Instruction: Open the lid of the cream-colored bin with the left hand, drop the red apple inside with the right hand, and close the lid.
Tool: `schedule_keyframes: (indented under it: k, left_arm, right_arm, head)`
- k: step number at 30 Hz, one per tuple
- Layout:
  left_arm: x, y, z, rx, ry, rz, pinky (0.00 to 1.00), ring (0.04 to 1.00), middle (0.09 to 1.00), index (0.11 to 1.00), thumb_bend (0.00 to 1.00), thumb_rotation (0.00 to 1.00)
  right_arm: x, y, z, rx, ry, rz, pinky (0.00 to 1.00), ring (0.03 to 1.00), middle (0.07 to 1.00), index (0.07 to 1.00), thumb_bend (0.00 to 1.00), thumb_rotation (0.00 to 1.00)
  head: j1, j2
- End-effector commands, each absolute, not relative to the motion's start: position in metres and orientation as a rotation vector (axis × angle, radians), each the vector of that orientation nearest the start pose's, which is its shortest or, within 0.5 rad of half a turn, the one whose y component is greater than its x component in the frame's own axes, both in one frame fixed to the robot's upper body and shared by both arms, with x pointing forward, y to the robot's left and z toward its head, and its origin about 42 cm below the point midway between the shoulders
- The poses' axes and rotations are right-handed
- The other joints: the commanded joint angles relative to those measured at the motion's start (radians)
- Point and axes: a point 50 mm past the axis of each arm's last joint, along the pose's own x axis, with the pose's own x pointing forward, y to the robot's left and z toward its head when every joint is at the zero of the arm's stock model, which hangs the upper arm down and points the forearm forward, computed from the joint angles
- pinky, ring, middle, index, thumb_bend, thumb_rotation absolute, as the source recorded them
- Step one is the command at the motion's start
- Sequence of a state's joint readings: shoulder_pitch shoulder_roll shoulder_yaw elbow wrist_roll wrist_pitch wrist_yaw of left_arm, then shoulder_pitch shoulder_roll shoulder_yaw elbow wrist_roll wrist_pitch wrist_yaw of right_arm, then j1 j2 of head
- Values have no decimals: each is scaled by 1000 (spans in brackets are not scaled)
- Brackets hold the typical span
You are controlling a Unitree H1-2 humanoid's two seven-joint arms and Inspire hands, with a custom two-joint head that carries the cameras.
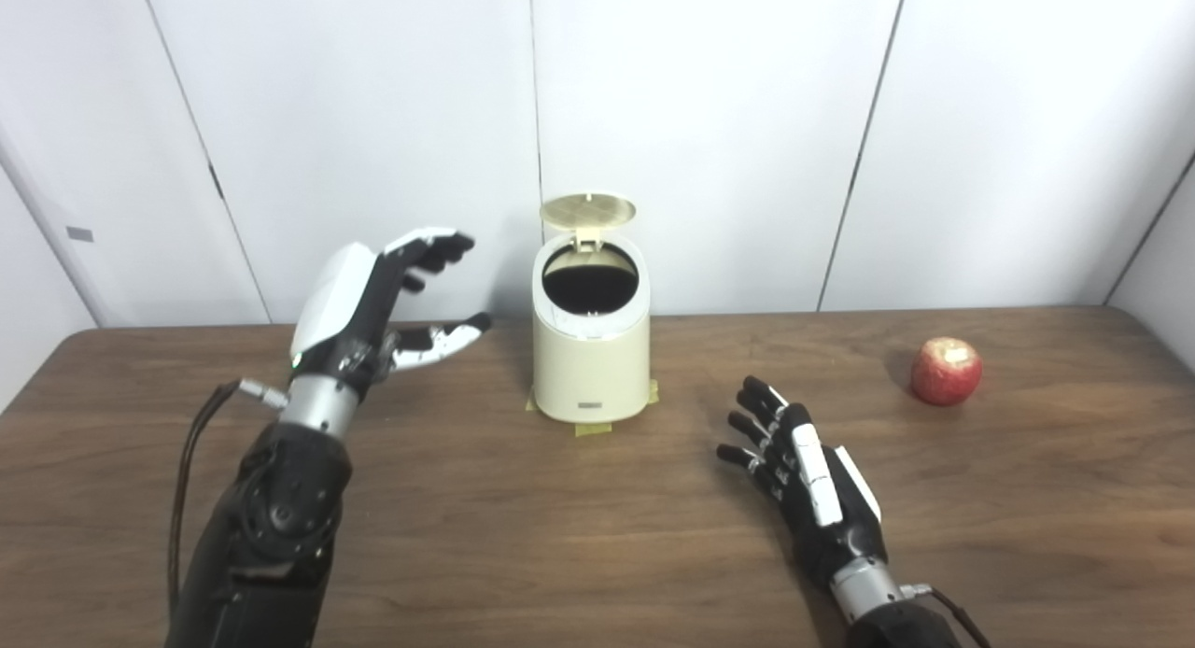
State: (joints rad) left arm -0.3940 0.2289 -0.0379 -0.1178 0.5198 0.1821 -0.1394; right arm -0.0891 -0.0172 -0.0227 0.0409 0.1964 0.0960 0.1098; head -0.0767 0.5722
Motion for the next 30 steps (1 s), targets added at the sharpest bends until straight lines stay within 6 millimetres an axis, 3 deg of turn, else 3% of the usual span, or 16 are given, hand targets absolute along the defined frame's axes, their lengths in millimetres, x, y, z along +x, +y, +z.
schedule_keyframes:
  k: [1, 3, 8, 11, 14, 19, 24, 28, 30]
  left_arm:
    - [382, 238, 261, 649, -354, -12, 610, 718, 761, 772, 491, 207]
    - [375, 242, 246, 538, -289, -46, 635, 735, 776, 788, 453, 261]
    - [358, 248, 217, 337, -159, -121, 779, 816, 849, 877, 424, 634]
    - [346, 250, 194, 213, -131, -141, 817, 836, 880, 906, 436, 708]
    - [335, 249, 178, 152, -120, -118, 818, 844, 891, 905, 455, 719]
    - [326, 253, 164, 113, -108, -82, 842, 872, 902, 915, 449, 752]
    - [321, 266, 157, 99, -95, -46, 850, 877, 906, 912, 432, 742]
    - [321, 275, 155, 66, -99, -33, 858, 879, 906, 913, 478, 712]
    - [322, 279, 154, 61, -99, -26, 860, 877, 901, 911, 482, 692]
  right_arm:
    - [296, -212, 73, 214, 191, 111, 759, 901, 923, 889, 554, 887]
    - [295, -214, 74, 229, 189, 106, 761, 901, 921, 887, 554, 878]
    - [293, -217, 75, 235, 184, 95, 757, 893, 913, 887, 557, 854]
    - [292, -218, 79, 240, 176, 83, 755, 889, 908, 884, 559, 821]
    - [292, -221, 91, 253, 135, 75, 761, 885, 912, 882, 544, 754]
    - [294, -230, 128, 213, 3, 45, 745, 872, 905, 868, 588, 474]
    - [291, -258, 161, 97, -91, -49, 717, 826, 864, 833, 672, 203]
    - [292, -292, 171, -47, -150, -127, 688, 798, 839, 808, 802, 211]
    - [292, -307, 187, -173, -186, -173, 712, 788, 830, 800, 807, 216]
  head:
    - [1, 1]
    - [4, 0]
    - [7, 0]
    - [8, 0]
    - [12, 0]
    - [-6, 9]
    - [-100, 25]
    - [-159, 31]
    - [-205, 33]
